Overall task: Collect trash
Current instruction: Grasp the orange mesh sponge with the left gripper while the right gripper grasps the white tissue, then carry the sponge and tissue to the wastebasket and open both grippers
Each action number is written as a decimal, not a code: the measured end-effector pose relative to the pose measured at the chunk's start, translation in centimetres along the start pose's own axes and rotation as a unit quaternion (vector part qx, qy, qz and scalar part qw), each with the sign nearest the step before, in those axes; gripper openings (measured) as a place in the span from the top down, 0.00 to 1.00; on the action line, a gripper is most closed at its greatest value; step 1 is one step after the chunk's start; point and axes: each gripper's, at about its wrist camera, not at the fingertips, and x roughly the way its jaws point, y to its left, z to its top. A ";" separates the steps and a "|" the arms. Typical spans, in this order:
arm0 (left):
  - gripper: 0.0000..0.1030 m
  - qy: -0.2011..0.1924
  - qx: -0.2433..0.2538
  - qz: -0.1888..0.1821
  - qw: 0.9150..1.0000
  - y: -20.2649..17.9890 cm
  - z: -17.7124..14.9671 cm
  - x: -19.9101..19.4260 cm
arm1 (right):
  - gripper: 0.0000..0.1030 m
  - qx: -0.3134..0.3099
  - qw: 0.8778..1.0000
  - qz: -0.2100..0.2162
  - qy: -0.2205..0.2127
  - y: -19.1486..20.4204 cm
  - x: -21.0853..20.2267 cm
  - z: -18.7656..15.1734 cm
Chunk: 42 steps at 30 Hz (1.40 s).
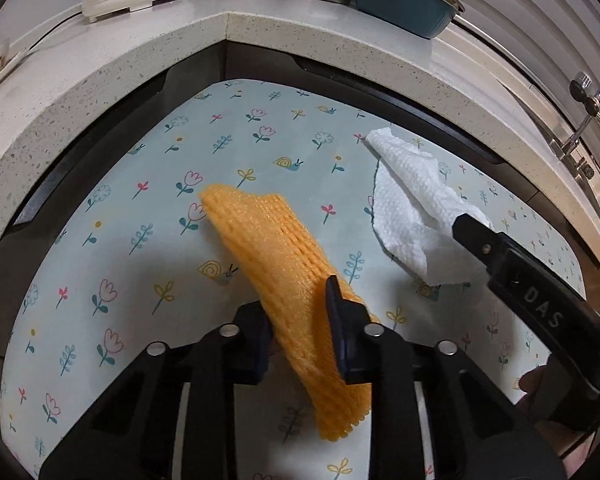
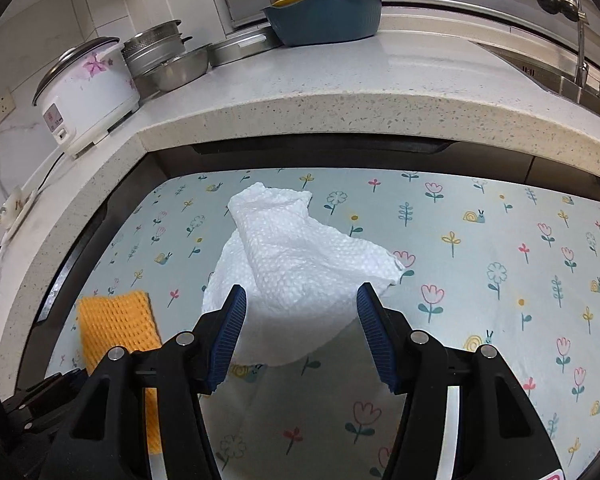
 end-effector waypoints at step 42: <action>0.91 -0.032 0.211 -0.145 0.966 -28.6 -11.8 -14.3 | 0.96 0.148 0.979 -0.089 -0.109 -21.8 -27.4 -9.8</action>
